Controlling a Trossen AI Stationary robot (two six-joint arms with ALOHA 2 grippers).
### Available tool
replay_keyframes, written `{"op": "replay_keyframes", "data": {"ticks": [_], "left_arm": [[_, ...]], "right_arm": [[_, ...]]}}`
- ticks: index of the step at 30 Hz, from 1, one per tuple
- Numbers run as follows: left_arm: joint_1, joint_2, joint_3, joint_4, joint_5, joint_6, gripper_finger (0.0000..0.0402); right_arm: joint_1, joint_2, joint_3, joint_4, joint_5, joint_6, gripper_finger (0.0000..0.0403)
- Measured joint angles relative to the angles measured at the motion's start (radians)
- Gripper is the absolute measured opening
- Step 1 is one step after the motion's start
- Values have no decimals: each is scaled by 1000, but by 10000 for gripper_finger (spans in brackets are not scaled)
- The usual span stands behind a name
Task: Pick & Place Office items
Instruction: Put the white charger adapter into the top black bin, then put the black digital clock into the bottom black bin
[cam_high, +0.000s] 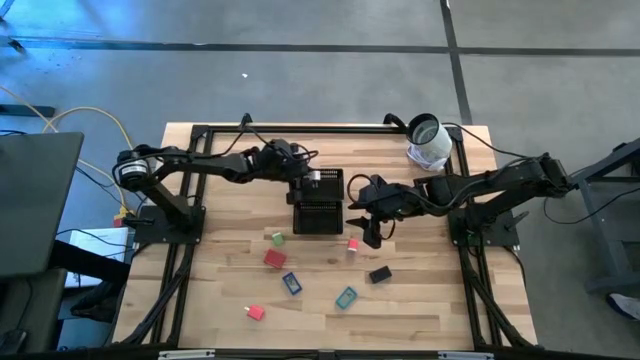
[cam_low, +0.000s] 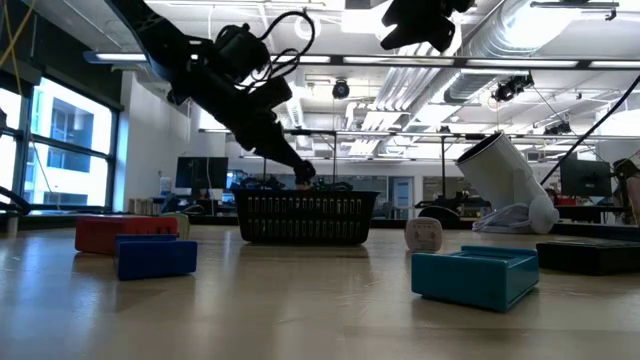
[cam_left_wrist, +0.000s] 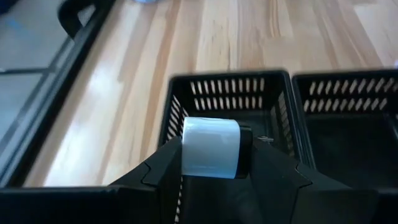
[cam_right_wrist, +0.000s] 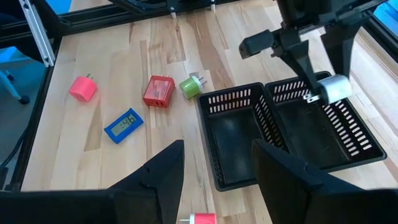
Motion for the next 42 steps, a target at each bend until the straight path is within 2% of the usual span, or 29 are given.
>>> {"op": "replay_keyframes", "data": {"ticks": [4, 9, 19, 24, 30, 42], "left_arm": [[5, 0, 0, -43, 0, 0, 151], [5, 0, 0, -58, 0, 0, 171], [5, 0, 0, -72, -2, -19, 170], [5, 0, 0, -73, -58, -50, 173], [3, 0, 0, -68, -90, -52, 196], [3, 0, 0, -59, -93, -62, 209]], "right_arm": [[0, 0, 0, 0, 0, 0, 175], [0, 0, 0, 0, 0, 0, 175], [0, 0, 0, 0, 0, 0, 175], [0, 0, 0, 0, 0, 0, 175], [0, 0, 0, 0, 0, 0, 175], [0, 0, 0, -9, 0, 0, 175]]}}
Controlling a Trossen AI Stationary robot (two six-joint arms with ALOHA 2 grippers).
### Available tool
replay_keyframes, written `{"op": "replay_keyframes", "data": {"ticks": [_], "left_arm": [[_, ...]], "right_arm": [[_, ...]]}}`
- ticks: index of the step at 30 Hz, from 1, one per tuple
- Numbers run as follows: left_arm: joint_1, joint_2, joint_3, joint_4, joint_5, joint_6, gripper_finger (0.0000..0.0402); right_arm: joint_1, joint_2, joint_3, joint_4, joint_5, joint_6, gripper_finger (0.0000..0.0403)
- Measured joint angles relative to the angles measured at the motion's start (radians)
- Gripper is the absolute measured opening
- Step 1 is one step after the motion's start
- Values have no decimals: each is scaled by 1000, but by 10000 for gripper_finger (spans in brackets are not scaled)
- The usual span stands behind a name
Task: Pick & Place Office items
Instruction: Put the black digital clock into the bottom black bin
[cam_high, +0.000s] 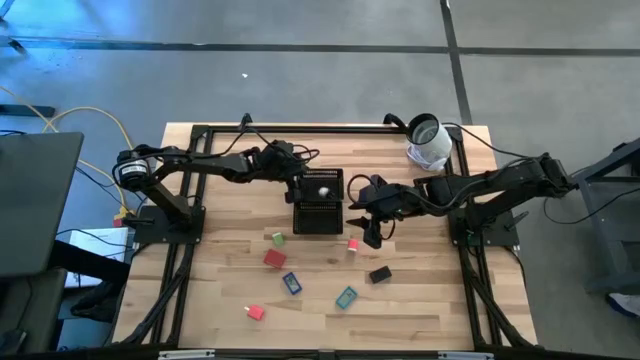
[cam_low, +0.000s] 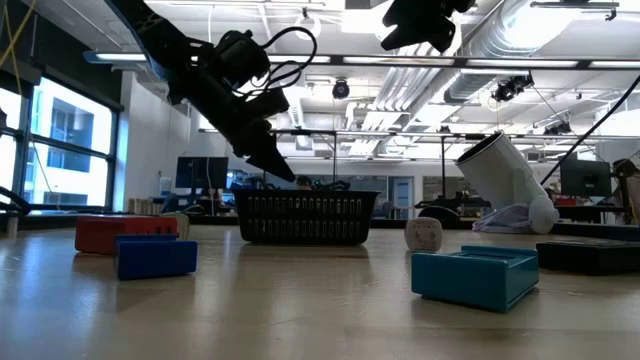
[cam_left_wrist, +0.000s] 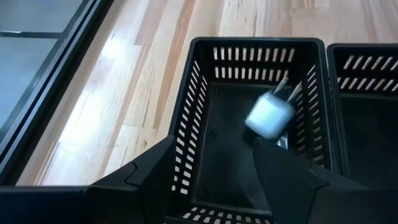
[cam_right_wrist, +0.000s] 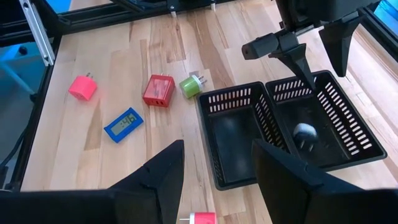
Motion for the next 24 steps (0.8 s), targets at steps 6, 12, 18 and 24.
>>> {"op": "replay_keyframes", "data": {"ticks": [6, 12, 18, 24], "left_arm": [[-21, -13, 0, 39, -1, -7, 210], [-109, -112, 0, -12, 0, -20, 210], [-207, -242, 0, -190, 3, -92, 210], [-286, -299, 0, -287, 2, -186, 210]], "right_arm": [[0, 0, 0, -28, 2, 0, 175], [0, 0, 0, -31, 2, 0, 175], [0, 0, 0, -64, 0, 0, 175], [0, 0, 0, -74, -19, 25, 175]]}}
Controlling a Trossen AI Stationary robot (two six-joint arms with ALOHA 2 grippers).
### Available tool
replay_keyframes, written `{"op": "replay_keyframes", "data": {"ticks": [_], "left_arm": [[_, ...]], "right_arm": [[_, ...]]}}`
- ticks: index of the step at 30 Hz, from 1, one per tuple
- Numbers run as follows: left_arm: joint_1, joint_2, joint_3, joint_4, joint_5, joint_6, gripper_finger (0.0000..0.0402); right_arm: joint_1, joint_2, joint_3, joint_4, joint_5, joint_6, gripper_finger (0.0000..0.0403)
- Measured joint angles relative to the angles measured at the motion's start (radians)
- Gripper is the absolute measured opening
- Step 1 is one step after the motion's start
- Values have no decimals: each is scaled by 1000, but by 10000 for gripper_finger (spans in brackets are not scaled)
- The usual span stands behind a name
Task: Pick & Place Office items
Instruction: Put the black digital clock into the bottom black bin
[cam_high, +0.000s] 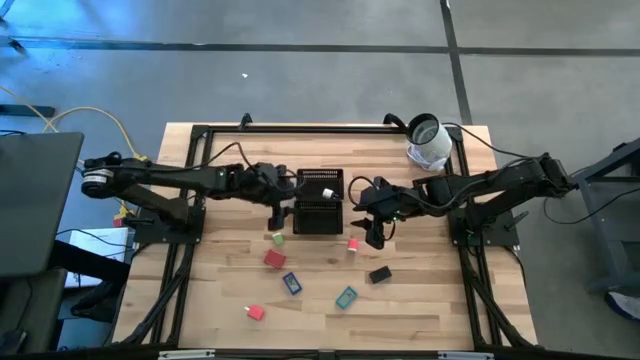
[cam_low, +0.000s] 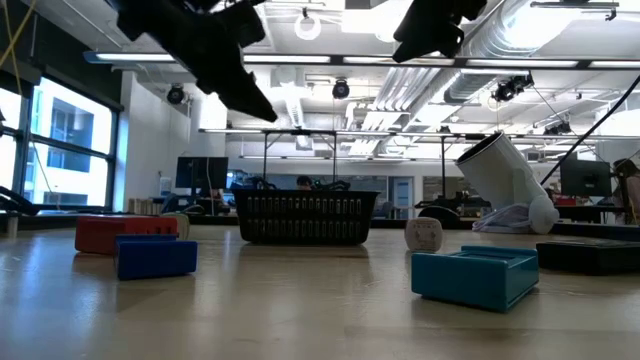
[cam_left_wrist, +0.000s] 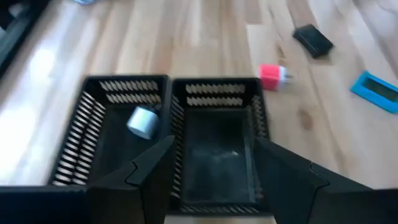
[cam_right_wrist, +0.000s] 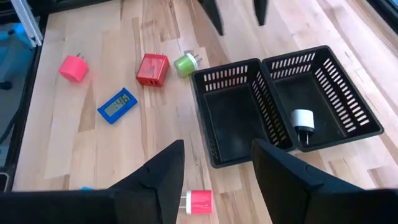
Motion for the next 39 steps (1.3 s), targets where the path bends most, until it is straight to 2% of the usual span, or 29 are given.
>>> {"op": "replay_keyframes", "data": {"ticks": [7, 22, 28, 32, 37, 39], "left_arm": [[-57, 6, 0, 0, -2, -31, 210], [-172, 6, 0, 161, -2, -76, 210], [-173, 7, 0, 48, -2, -140, 210], [-183, 7, 0, -50, -2, -183, 210], [-202, 7, 0, -150, -1, -228, 210], [-208, 7, 0, -180, -1, -248, 210]], "right_arm": [[0, 0, 0, 45, -113, -5, 175], [-1, 5, 0, 117, -113, 21, 175], [-30, 35, 0, -17, -199, 117, 175], [-21, 62, -3, -139, -218, 172, 175], [0, 92, -3, -162, -263, 211, 175], [1, 113, 2, -122, -275, 214, 175]]}}
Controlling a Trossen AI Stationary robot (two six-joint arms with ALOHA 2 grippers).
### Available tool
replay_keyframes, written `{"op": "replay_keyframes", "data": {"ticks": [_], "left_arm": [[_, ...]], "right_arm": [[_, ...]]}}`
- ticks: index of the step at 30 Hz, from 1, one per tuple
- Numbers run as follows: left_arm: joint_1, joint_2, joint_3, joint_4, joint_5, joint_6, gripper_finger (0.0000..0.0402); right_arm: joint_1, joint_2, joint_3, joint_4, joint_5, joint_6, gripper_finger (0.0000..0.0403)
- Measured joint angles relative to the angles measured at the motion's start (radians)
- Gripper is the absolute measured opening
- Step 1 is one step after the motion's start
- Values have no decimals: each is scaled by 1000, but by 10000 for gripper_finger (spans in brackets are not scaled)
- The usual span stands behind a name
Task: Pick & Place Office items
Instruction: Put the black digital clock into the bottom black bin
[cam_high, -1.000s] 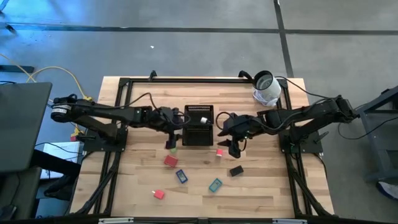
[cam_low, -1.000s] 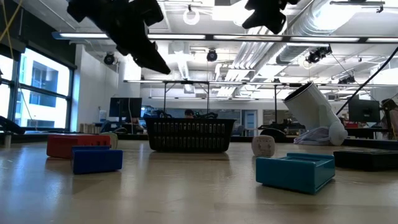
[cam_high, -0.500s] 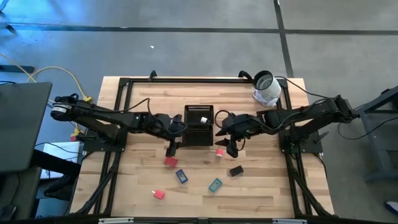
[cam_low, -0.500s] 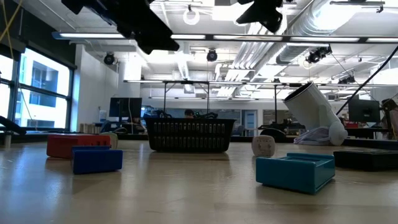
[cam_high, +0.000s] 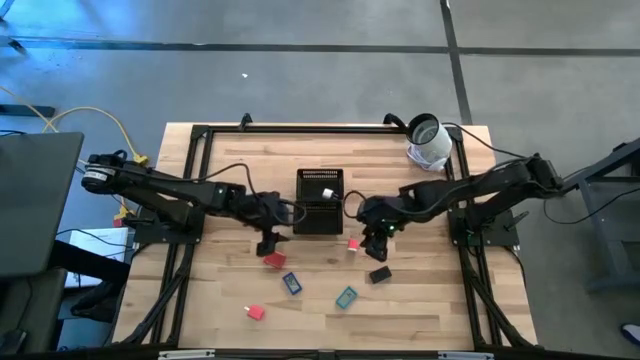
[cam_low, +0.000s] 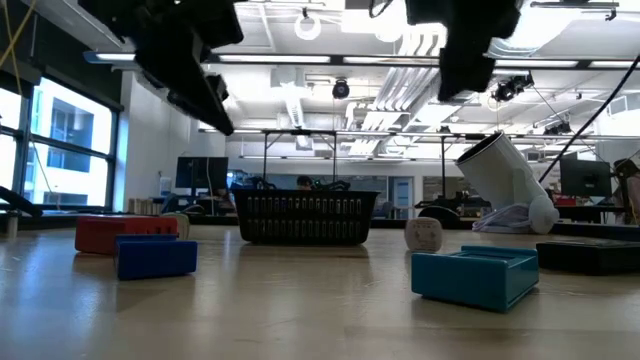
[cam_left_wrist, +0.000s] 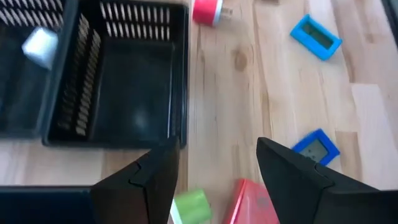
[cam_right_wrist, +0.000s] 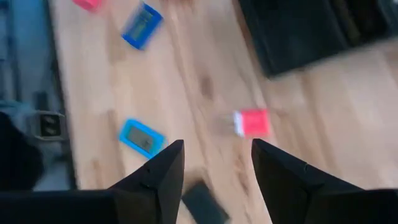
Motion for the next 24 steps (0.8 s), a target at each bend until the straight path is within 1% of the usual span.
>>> {"op": "replay_keyframes", "data": {"ticks": [3, 6, 9, 12, 17, 20, 22, 24], "left_arm": [[-12, 0, 0, -20, 0, -27, 210], [-25, 0, 0, -32, 1, -52, 210], [-41, 0, 0, -35, 22, -55, 210], [-55, 0, 0, -41, 45, -70, 210], [-65, 0, 0, -54, 48, -85, 210], [-75, 0, 0, -62, 76, -118, 210], [-85, 0, 0, -66, 111, -123, 210], [-97, 0, 0, -64, 123, -126, 210]], "right_arm": [[7, 30, -4, -13, 3, -2, 175], [5, 65, -2, 10, -4, -31, 175], [4, 109, -2, 40, -44, -66, 175], [4, 140, -4, 36, -57, -88, 175], [-2, 161, -2, 40, -65, -97, 175], [4, 168, -4, 6, -98, -89, 175], [21, 166, -2, -6, -156, -82, 175], [45, 166, -1, -47, -208, -60, 175]]}}
